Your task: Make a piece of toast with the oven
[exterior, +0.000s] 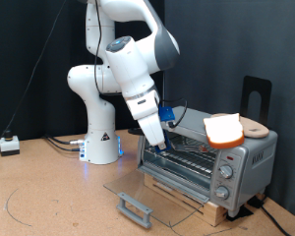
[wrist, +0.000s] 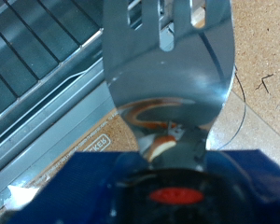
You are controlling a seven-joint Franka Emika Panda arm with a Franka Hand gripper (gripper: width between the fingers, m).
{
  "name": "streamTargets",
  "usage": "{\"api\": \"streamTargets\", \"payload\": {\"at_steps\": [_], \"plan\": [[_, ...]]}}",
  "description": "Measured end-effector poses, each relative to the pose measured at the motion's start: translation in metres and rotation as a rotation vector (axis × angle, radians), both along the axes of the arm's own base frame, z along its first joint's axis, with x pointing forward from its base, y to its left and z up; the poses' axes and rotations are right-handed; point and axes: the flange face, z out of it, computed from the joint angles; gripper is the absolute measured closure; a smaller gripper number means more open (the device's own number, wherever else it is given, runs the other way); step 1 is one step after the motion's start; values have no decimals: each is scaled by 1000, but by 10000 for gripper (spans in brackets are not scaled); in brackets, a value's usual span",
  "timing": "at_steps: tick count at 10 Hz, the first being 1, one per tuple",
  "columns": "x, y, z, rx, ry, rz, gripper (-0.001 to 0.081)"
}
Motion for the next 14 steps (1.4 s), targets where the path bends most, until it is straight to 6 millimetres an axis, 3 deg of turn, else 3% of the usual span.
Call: {"api": "streamTargets", "payload": {"at_steps": [4, 9, 14], "plan": [[1, -2, -2, 6, -8, -10, 382], [5, 22, -11, 23, -13, -2, 382], [5, 24, 2, 86, -10, 20, 382]]}}
